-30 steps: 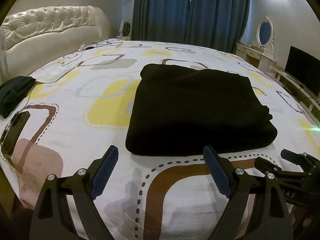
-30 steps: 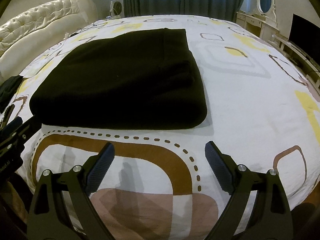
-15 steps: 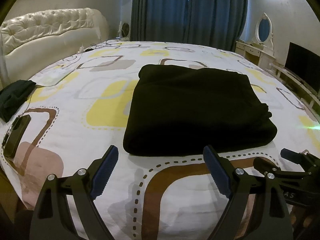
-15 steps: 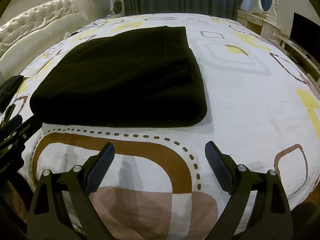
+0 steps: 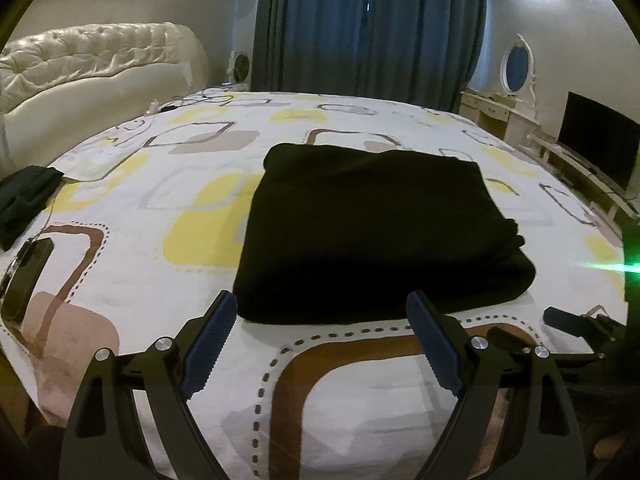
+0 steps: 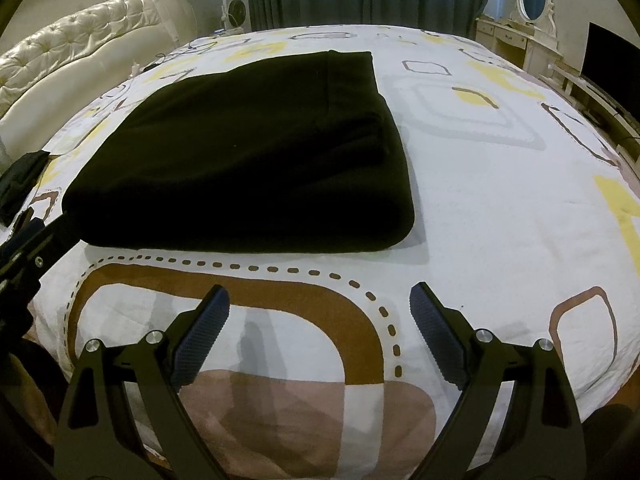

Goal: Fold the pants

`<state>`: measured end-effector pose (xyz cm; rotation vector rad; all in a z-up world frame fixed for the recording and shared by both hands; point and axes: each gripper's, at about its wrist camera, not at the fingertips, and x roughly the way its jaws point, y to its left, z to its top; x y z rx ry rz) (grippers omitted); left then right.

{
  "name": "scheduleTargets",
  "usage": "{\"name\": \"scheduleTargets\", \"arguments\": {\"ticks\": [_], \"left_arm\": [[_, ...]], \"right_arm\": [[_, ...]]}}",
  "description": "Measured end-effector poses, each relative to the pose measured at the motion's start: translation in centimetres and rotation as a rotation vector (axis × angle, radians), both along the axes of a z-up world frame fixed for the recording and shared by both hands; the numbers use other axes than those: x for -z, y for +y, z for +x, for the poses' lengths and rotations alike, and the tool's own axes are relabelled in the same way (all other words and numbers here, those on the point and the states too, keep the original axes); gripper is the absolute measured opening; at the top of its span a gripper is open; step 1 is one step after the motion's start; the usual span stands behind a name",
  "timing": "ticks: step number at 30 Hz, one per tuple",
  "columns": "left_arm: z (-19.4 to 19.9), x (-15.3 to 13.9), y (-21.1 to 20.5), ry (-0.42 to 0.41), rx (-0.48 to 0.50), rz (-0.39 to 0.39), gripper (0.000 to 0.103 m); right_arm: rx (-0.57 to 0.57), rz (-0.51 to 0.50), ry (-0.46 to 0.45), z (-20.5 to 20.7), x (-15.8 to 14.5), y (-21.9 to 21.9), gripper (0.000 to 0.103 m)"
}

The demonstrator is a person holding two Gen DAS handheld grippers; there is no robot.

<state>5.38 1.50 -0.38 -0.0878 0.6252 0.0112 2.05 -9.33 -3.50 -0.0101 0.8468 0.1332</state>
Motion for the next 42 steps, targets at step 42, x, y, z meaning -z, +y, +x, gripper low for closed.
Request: {"name": "scheduleTargets", "arguments": {"ticks": [42], "left_arm": [[1.6, 1.1, -1.0, 0.045, -0.014, 0.062, 0.086]], "right_arm": [[0.000, 0.033, 0.034, 0.3, 0.9, -1.0, 0.092]]}}
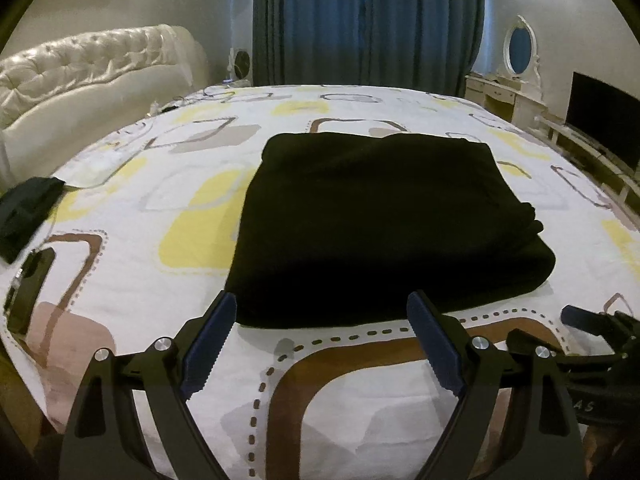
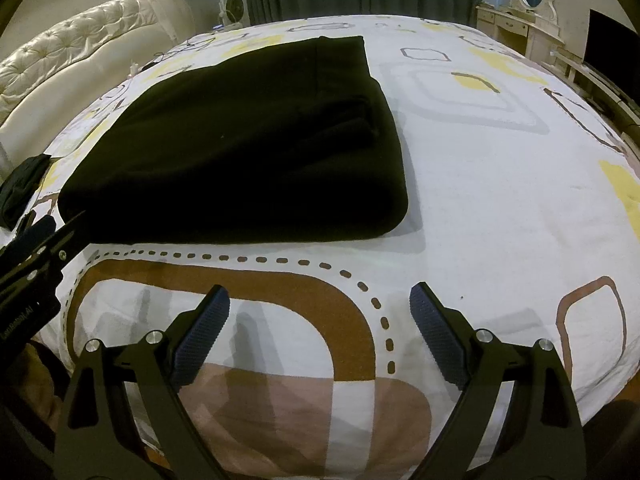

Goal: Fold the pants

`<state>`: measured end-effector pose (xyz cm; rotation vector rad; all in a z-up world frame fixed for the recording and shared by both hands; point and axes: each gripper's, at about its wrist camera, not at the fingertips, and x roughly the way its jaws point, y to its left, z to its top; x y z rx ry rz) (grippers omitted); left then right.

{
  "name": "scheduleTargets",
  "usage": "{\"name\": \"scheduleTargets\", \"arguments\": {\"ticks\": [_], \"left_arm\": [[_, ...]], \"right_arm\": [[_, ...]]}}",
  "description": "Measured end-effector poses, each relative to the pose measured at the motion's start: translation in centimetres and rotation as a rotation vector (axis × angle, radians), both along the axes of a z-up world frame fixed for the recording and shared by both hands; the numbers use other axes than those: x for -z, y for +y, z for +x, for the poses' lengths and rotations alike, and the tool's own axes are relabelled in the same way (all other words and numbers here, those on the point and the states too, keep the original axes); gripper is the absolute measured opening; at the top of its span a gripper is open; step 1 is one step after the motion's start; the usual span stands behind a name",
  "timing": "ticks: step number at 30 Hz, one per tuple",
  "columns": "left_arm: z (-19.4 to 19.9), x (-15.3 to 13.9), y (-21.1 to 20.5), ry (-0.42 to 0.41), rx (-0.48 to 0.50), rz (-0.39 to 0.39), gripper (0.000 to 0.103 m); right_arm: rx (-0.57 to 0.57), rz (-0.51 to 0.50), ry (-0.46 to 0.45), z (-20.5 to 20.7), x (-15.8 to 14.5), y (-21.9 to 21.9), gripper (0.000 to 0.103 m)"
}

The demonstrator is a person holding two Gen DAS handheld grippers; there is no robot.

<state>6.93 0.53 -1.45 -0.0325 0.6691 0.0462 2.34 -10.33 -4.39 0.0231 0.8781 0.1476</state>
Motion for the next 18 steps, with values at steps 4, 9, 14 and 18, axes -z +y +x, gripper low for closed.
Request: {"name": "scheduleTargets", "arguments": {"ticks": [4, 9, 14, 18], "left_arm": [[0.1, 0.0, 0.4, 0.008, 0.059, -0.086, 0.086], [-0.2, -0.3, 1.0, -0.016, 0.032, -0.148, 0.088], [-0.2, -0.8, 0.2, -0.040, 0.013, -0.040, 0.090], [-0.2, -1.0, -0.2, -0.055, 0.031, -0.006, 0.090]], "right_arm": [[-0.001, 0.002, 0.001, 0.0, 0.0, -0.1, 0.092], [-0.002, 0.004, 0.001, 0.0, 0.0, -0.1, 0.092], [-0.002, 0.009, 0.006, 0.0, -0.1, -0.1, 0.092], [-0.005, 0.008, 0.006, -0.1, -0.2, -0.1, 0.092]]}}
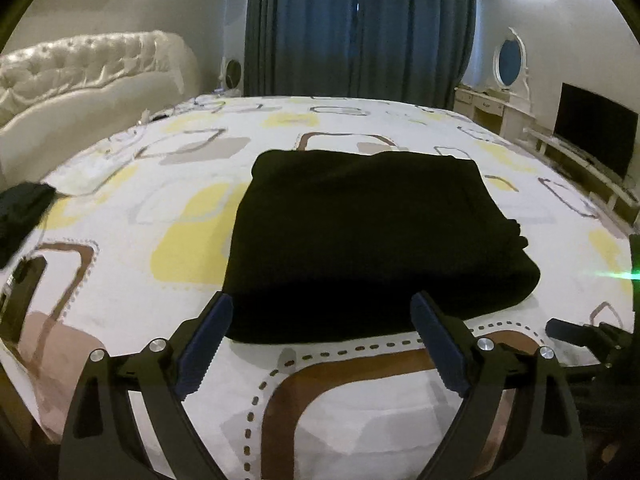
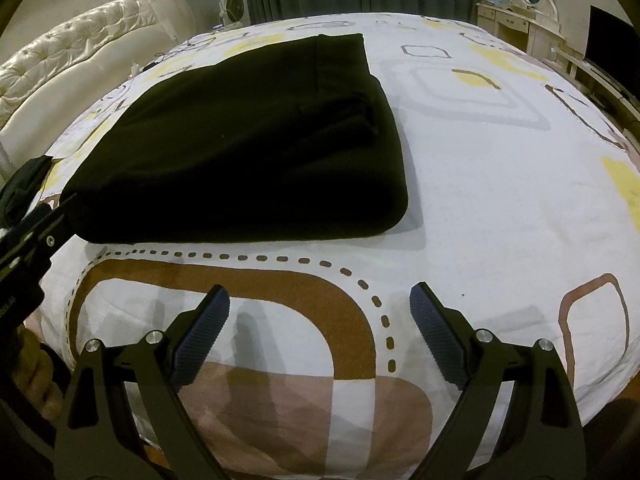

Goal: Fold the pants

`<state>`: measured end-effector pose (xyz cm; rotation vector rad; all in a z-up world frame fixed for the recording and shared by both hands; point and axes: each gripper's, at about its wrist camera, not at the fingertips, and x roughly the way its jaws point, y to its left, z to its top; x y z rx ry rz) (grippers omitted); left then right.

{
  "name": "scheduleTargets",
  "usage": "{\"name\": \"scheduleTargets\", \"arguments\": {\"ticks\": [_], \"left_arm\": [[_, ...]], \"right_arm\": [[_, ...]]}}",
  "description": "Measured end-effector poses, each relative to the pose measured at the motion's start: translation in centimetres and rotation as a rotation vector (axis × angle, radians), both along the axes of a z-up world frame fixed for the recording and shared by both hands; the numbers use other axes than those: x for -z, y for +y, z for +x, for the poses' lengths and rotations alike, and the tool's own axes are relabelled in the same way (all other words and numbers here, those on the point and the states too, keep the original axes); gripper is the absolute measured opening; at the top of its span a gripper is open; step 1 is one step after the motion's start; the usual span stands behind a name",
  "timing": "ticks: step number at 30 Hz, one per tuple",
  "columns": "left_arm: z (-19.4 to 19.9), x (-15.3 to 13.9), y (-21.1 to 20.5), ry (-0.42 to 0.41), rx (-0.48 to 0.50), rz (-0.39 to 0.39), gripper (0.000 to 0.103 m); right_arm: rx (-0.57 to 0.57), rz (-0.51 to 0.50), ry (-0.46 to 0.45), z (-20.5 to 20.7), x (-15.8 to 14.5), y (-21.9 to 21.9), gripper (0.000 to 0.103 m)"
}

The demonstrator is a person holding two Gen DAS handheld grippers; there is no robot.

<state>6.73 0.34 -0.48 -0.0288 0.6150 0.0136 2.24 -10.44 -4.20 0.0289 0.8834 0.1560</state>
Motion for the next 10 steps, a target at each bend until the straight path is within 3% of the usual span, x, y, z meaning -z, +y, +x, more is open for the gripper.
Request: {"name": "scheduleTargets", "arguments": {"ticks": [3, 10], "left_arm": [[-0.09, -0.24, -0.38, -0.020, -0.012, 0.052, 0.090], [0.21, -0.54, 0.43, 0.014, -0.019, -0.019, 0.090]], "right_arm": [[0.005, 0.003, -0.004, 0.06, -0.11, -0.23, 0.092], [0.019, 0.013, -0.004, 0.16, -0.22, -0.88, 0.092]]}}
